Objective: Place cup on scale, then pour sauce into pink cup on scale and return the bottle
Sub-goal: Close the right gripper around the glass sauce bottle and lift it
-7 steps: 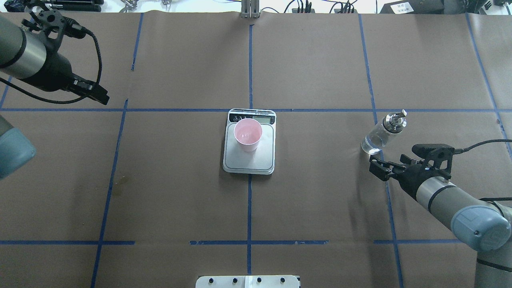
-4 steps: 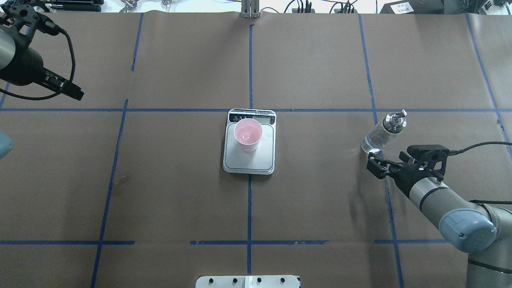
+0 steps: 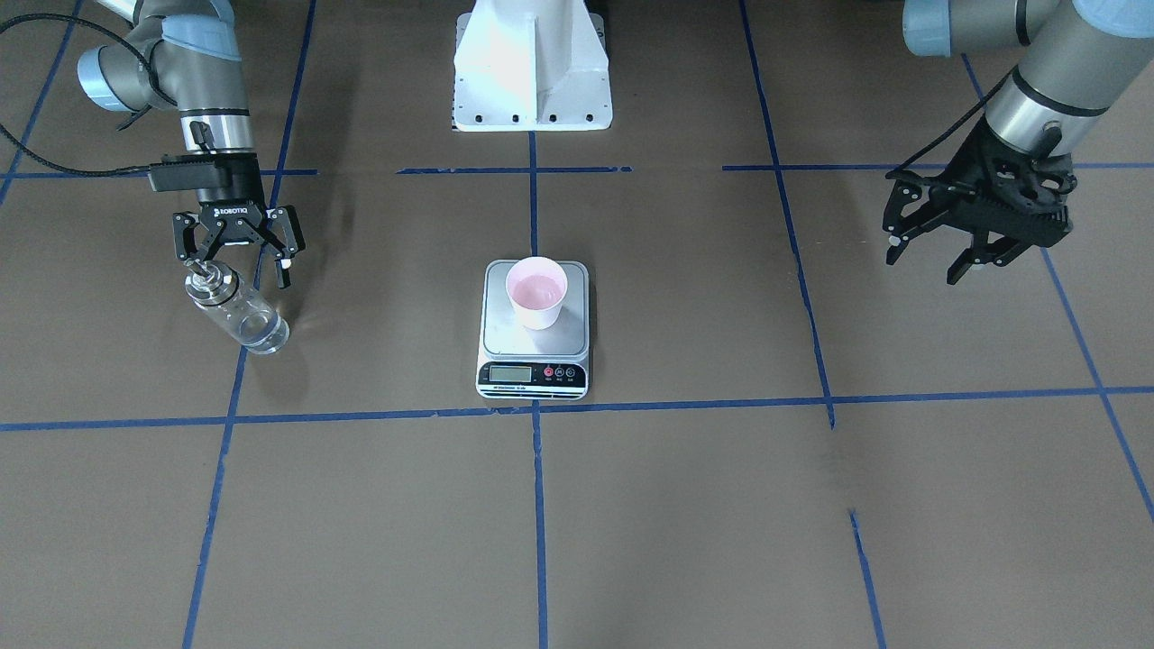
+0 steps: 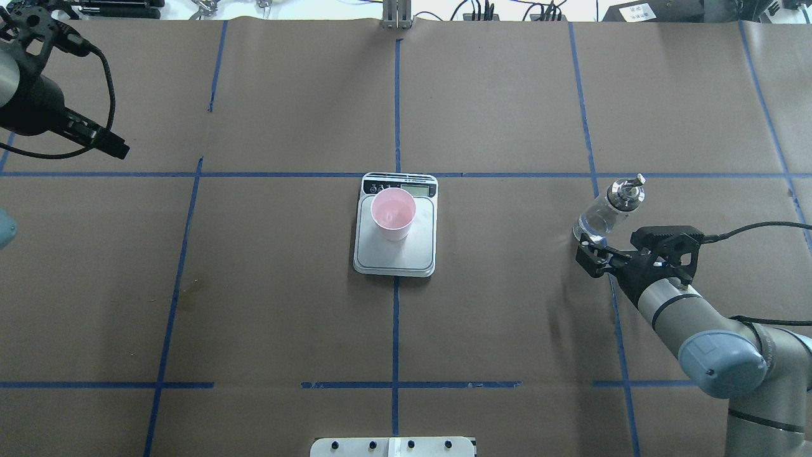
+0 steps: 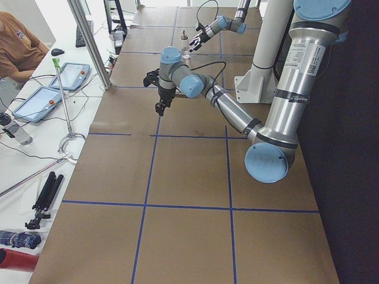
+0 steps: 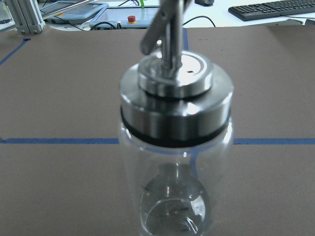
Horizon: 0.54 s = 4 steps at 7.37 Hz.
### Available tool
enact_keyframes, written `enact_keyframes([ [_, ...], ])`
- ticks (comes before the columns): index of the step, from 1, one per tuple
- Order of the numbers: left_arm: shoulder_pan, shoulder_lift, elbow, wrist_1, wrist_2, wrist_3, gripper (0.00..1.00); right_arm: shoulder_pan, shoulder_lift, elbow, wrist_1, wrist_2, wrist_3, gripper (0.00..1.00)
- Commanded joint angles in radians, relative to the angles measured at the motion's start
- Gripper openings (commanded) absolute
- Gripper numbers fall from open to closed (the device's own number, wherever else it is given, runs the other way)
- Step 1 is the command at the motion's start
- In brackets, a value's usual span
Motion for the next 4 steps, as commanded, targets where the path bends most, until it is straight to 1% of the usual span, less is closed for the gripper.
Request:
enact_keyframes([
  [1, 0.001, 0.000, -0.002, 0.002, 0.000, 0.000, 0.72, 0.000, 0.010, -0.009, -0.002, -0.013, 0.000, 1.00],
  [2, 0.001, 0.000, -0.002, 0.002, 0.002, 0.000, 0.72, -0.001, 0.012, -0.015, -0.002, -0.030, 0.000, 1.00],
  [4, 0.002, 0.000, -0.002, 0.002, 0.003, -0.001, 0.73, 0.000, 0.029, -0.028, -0.002, -0.031, 0.000, 1.00],
])
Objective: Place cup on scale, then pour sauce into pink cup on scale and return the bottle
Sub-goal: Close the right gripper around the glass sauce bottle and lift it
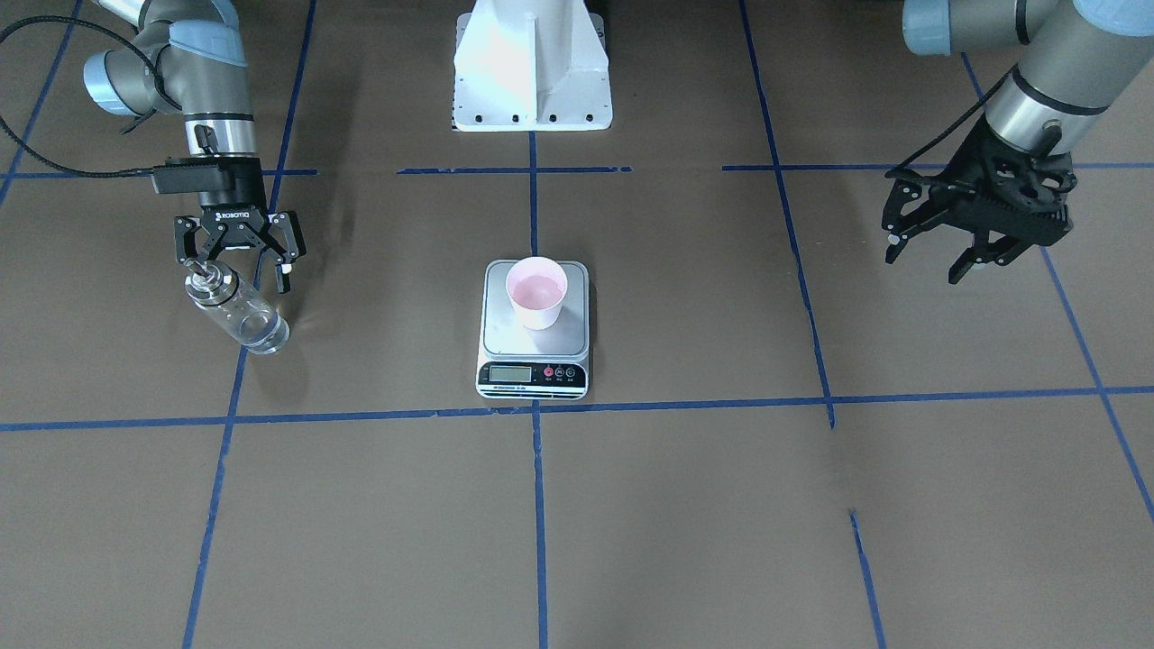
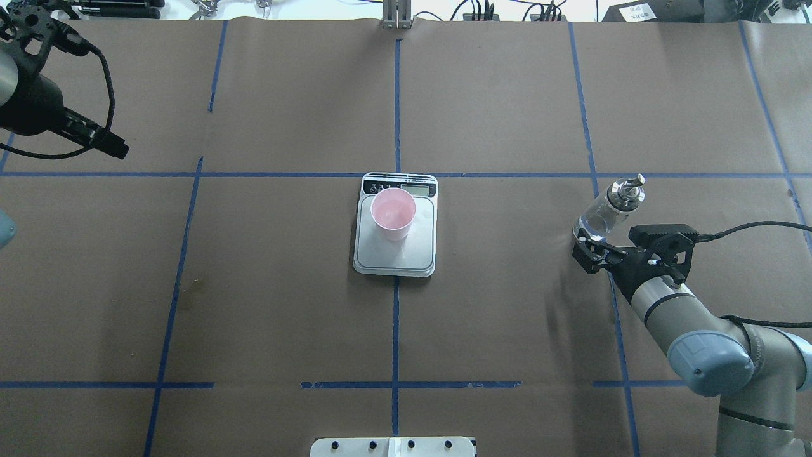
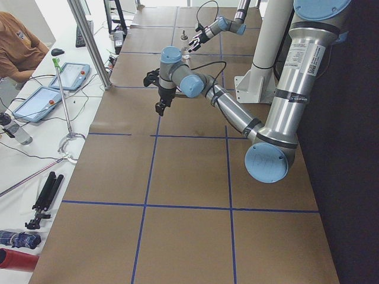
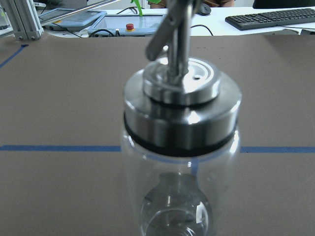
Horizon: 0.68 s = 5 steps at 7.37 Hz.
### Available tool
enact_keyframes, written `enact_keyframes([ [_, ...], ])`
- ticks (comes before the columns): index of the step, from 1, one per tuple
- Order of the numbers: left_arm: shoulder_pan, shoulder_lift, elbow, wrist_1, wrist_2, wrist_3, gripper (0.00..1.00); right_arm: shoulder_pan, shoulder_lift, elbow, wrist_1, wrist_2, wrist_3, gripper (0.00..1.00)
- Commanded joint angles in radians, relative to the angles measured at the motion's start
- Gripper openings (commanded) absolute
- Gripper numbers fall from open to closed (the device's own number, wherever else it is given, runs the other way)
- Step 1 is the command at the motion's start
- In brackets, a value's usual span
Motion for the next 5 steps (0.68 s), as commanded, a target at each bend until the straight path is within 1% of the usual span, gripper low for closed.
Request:
enact_keyframes([
  [1, 0.001, 0.000, 0.000, 0.002, 0.001, -0.001, 0.73, 0.001, 0.037, -0.034, 0.000, -0.007, 0.000, 1.00],
  [5, 0.000, -0.002, -0.002, 0.003, 0.002, -0.004, 0.73, 0.021, 0.049, -0.071, 0.003, -0.020, -0.001, 1.00],
])
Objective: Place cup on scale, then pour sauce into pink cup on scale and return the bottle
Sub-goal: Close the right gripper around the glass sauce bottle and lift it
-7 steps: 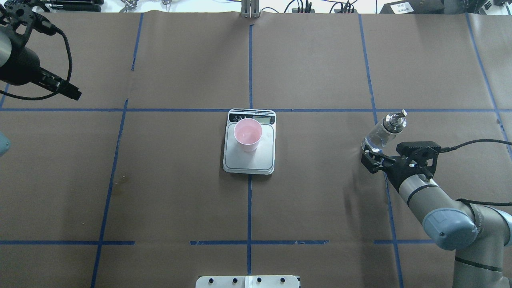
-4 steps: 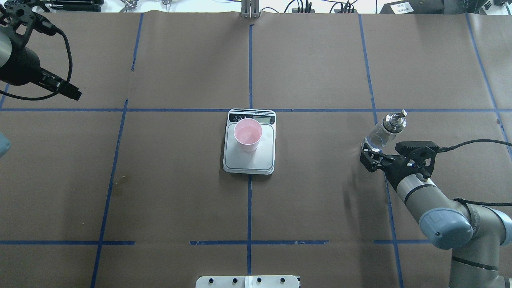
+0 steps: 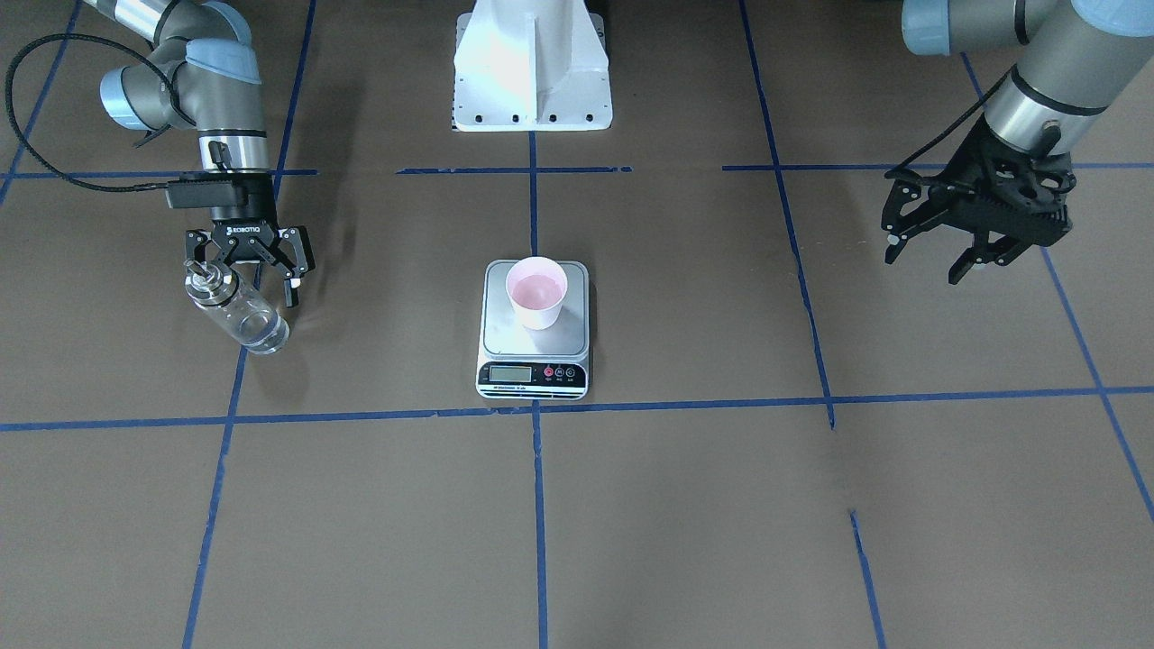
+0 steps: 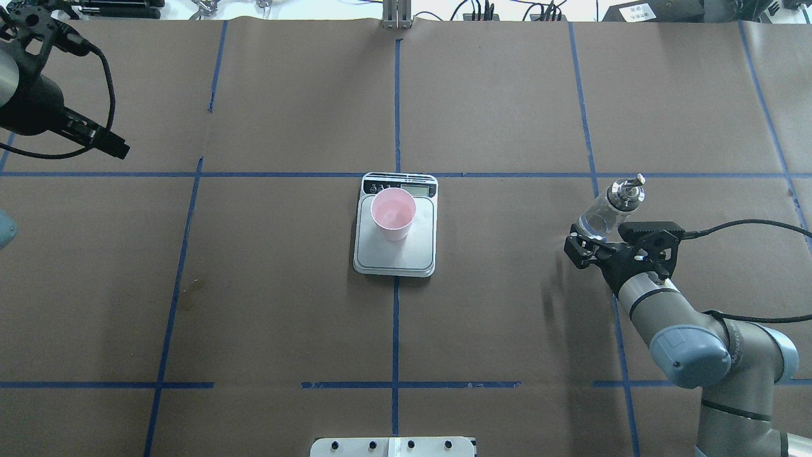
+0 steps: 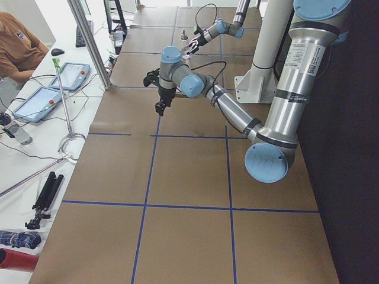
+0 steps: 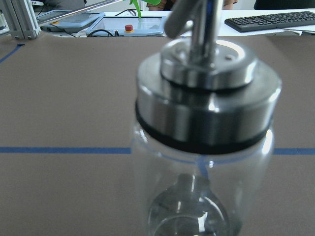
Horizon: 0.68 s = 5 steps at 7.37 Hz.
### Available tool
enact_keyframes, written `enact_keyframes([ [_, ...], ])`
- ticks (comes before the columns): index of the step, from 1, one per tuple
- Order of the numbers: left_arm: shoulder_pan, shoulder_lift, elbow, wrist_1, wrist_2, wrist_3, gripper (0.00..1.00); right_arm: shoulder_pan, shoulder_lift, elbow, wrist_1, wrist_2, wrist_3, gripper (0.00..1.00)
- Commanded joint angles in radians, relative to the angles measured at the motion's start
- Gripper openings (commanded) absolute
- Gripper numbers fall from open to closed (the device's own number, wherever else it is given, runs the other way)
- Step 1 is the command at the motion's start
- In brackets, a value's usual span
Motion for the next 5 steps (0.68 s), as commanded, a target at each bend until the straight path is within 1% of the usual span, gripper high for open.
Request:
enact_keyframes([
  [1, -0.001, 0.000, -0.007, 0.003, 0.000, -0.001, 0.73, 0.018, 0.002, -0.010, 0.001, -0.004, -0.001, 1.00],
  [3, 0.001, -0.002, -0.007, 0.004, 0.000, -0.004, 0.73, 0.032, 0.010, -0.022, 0.002, -0.003, -0.001, 1.00],
  [5, 0.001, -0.002, -0.006, 0.004, 0.000, -0.006, 0.73, 0.035, 0.060, -0.065, 0.004, -0.003, -0.001, 1.00],
])
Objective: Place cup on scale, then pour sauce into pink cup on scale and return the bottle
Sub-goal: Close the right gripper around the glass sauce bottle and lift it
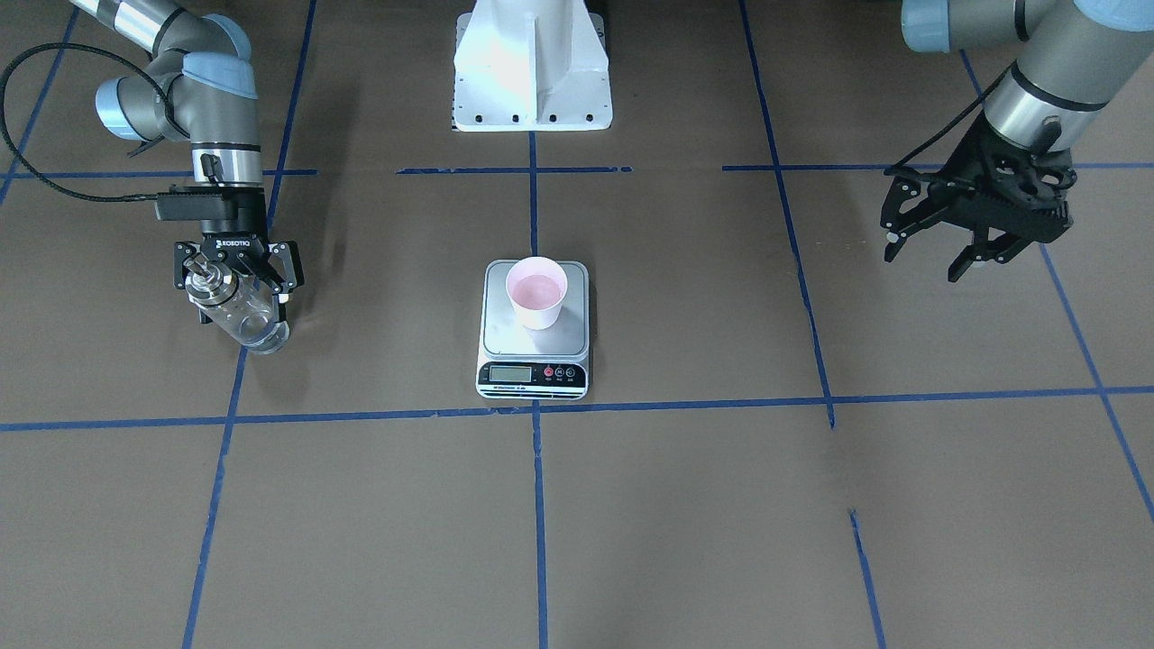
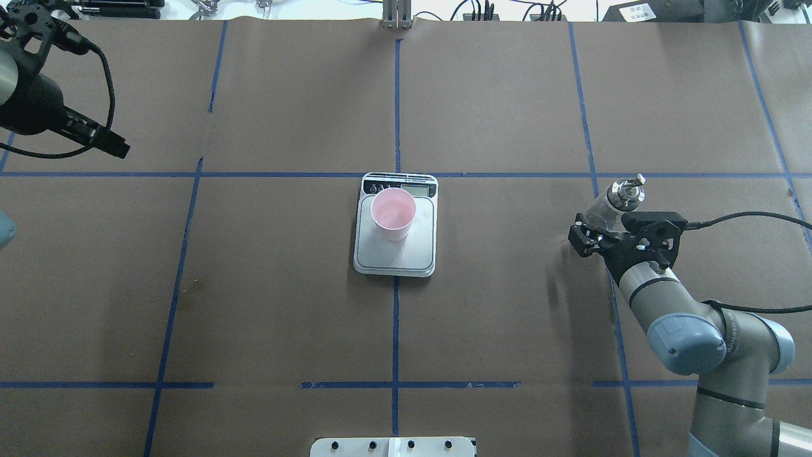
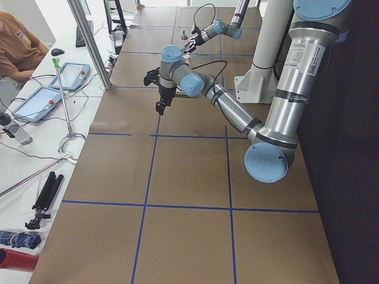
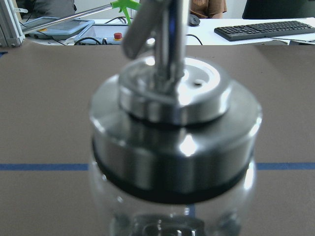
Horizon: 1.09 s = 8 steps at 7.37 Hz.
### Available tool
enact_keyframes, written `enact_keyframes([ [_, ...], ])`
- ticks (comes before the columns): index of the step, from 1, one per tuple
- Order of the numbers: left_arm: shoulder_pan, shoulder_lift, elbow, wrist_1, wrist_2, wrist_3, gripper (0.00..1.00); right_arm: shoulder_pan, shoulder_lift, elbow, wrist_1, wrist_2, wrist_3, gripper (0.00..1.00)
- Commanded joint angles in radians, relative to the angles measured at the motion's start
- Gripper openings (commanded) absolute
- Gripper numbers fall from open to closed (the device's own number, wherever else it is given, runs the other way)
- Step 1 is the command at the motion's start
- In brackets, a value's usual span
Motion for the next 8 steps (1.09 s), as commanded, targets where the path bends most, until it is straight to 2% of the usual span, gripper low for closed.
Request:
enact_keyframes([
  [1, 0.002, 0.000, 0.001, 0.000, 0.000, -0.001, 0.73, 0.004, 0.032, -0.027, 0.002, 0.001, 0.000, 1.00],
  [3, 0.003, 0.000, 0.003, 0.001, 0.000, -0.002, 0.73, 0.009, 0.030, -0.046, 0.007, 0.001, -0.002, 0.97],
  [4, 0.003, -0.002, 0.003, 0.000, 0.000, -0.002, 0.73, 0.009, 0.032, -0.046, 0.008, 0.001, -0.002, 0.88],
  [5, 0.003, -0.003, 0.001, 0.000, 0.000, -0.002, 0.73, 0.009, 0.035, -0.044, 0.010, -0.001, 0.003, 0.56],
  [6, 0.003, -0.003, 0.006, 0.000, 0.000, -0.002, 0.73, 0.011, 0.035, -0.041, 0.015, -0.001, 0.009, 0.32],
  [7, 0.003, -0.005, 0.004, 0.000, 0.000, -0.002, 0.73, 0.014, 0.035, -0.038, 0.021, -0.008, 0.009, 0.15],
  [8, 0.003, -0.006, 0.004, 0.000, 0.000, -0.002, 0.73, 0.017, 0.033, -0.035, 0.024, -0.013, -0.001, 0.02],
])
